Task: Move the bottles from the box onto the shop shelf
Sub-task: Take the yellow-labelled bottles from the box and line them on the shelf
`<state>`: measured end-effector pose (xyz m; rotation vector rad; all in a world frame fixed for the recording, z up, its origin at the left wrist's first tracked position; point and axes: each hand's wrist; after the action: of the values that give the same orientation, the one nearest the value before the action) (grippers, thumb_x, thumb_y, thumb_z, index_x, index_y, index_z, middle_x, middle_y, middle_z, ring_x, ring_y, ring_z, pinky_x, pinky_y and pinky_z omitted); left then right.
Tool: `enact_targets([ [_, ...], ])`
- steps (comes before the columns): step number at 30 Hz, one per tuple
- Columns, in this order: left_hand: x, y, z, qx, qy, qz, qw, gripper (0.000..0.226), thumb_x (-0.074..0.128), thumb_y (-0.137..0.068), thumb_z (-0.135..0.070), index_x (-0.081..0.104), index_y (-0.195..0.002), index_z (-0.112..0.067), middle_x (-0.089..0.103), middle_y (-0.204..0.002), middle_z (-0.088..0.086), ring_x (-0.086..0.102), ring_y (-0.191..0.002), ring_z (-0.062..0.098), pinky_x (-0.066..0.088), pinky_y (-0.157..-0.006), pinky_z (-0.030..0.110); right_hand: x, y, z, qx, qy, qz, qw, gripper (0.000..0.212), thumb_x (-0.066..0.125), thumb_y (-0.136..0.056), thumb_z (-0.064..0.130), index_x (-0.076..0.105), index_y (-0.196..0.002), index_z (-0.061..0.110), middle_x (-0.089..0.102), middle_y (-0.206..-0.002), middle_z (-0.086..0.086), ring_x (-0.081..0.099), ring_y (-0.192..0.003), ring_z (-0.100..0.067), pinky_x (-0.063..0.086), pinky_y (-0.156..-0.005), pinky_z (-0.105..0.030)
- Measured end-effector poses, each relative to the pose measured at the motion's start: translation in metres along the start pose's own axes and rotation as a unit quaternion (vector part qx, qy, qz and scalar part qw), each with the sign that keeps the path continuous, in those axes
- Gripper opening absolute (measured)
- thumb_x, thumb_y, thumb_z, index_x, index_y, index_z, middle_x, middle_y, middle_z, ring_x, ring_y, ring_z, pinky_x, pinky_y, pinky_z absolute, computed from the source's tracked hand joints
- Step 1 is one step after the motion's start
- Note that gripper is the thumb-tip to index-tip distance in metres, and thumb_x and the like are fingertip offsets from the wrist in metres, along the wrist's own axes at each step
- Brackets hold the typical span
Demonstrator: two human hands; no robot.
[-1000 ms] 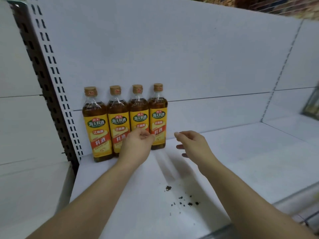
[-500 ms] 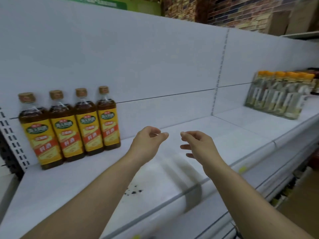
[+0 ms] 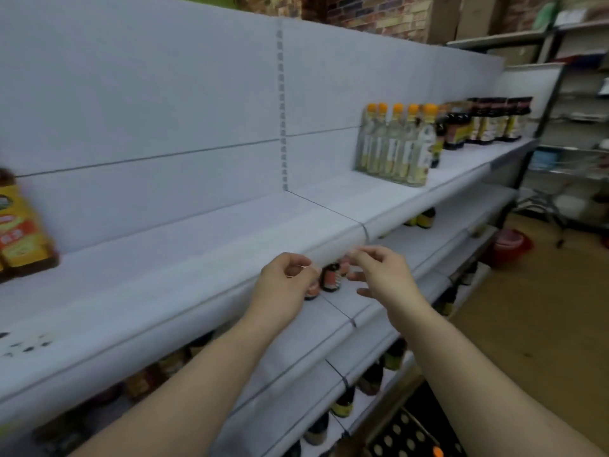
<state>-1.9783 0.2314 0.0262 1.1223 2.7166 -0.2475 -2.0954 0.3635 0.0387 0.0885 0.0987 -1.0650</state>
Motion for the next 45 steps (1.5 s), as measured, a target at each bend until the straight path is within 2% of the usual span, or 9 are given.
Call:
enact_targets([
  [6,0.101,0.000,0.003,0.000,-0.040,0.070,0.997,0.015,0.075,-0.090,-0.036,0.069,-0.100,-0.026,0.073,-0.103,0.001,0.069,-0.096,0.020,0.047,-0.075,0.034,-0.101,0.003,-0.036,0.033,0.012,-0.047,0.998,0.024,0.066,-0.099,0.041,0.067,-0.112,0.021,0.069,-0.113,0.002,0.072,-0.094,-0.016,0.060,-0.086,-0.046],
  [11,0.174,-0.009,0.005,0.017,-0.066,0.145,0.987,0.020,0.072,-0.093,-0.035,0.068,-0.106,-0.021,0.070,-0.101,0.003,0.069,-0.093,0.021,0.052,-0.076,0.035,-0.166,0.001,-0.069,0.064,0.022,-0.115,0.991,0.026,0.066,-0.098,0.042,0.067,-0.114,0.021,0.069,-0.111,0.004,0.073,-0.091,-0.014,0.061,-0.084,-0.046],
  [14,0.214,-0.019,0.017,0.010,-0.069,0.189,0.979,0.019,0.071,-0.094,-0.036,0.066,-0.104,-0.021,0.069,-0.100,0.003,0.068,-0.094,0.021,0.054,-0.078,0.038,-0.197,-0.004,-0.091,0.090,0.023,-0.156,0.983,0.024,0.067,-0.098,0.040,0.068,-0.112,0.022,0.070,-0.111,0.002,0.073,-0.088,-0.014,0.059,-0.080,-0.040],
  [19,0.279,-0.049,0.052,-0.012,-0.068,0.247,0.967,0.012,0.072,-0.094,-0.029,0.063,-0.098,-0.021,0.066,-0.086,0.000,0.065,-0.079,0.018,0.048,-0.064,0.027,-0.231,-0.030,-0.133,0.148,0.024,-0.211,0.966,0.028,0.069,-0.096,0.039,0.066,-0.118,0.023,0.070,-0.112,0.004,0.074,-0.086,-0.016,0.059,-0.072,-0.034],
  [23,0.321,-0.086,0.099,-0.037,-0.088,0.288,0.953,0.014,0.072,-0.092,-0.034,0.064,-0.100,-0.027,0.064,-0.092,-0.002,0.062,-0.081,0.016,0.044,-0.065,0.028,-0.242,-0.064,-0.175,0.200,0.027,-0.238,0.950,0.029,0.070,-0.096,0.037,0.065,-0.121,0.023,0.070,-0.113,0.002,0.074,-0.087,-0.019,0.061,-0.085,-0.040],
  [27,0.355,-0.120,0.149,-0.065,-0.123,0.328,0.934,0.017,0.072,-0.093,-0.035,0.063,-0.104,-0.026,0.063,-0.091,-0.004,0.062,-0.079,0.015,0.048,-0.067,0.030,-0.242,-0.092,-0.231,0.261,0.029,-0.246,0.933,0.026,0.068,-0.097,0.035,0.062,-0.120,0.024,0.070,-0.109,0.002,0.073,-0.089,-0.016,0.060,-0.088,-0.042],
  [34,0.404,-0.147,0.238,-0.100,-0.185,0.371,0.905,0.021,0.068,-0.097,-0.034,0.062,-0.111,-0.021,0.060,-0.088,-0.007,0.058,-0.077,0.007,0.041,-0.064,0.022,-0.238,-0.120,-0.341,0.328,0.022,-0.251,0.910,0.024,0.070,-0.097,0.035,0.064,-0.118,0.025,0.073,-0.105,0.004,0.073,-0.090,-0.014,0.056,-0.073,-0.029],
  [39,0.435,-0.146,0.323,-0.131,-0.216,0.369,0.894,0.018,0.068,-0.096,-0.033,0.063,-0.110,-0.022,0.061,-0.088,-0.009,0.060,-0.081,0.007,0.046,-0.067,0.020,-0.232,-0.139,-0.436,0.360,0.041,-0.225,0.904,0.025,0.070,-0.096,0.033,0.063,-0.119,0.023,0.074,-0.099,0.007,0.073,-0.086,-0.015,0.053,-0.072,-0.030],
  [45,0.464,-0.130,0.448,-0.157,-0.266,0.388,0.869,0.014,0.065,-0.097,-0.040,0.058,-0.106,-0.032,0.061,-0.092,-0.017,0.061,-0.087,0.009,0.054,-0.077,0.033,-0.214,-0.147,-0.568,0.420,0.058,-0.183,0.887,0.029,0.071,-0.096,0.032,0.064,-0.121,0.020,0.073,-0.095,0.007,0.071,-0.089,-0.016,0.059,-0.089,-0.046],
])
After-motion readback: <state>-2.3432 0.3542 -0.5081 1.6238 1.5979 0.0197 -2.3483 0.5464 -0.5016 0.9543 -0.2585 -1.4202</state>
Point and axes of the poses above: each hand's wrist, its own y-axis away from the middle knuckle, its own x-axis out of the palm, z = x × y
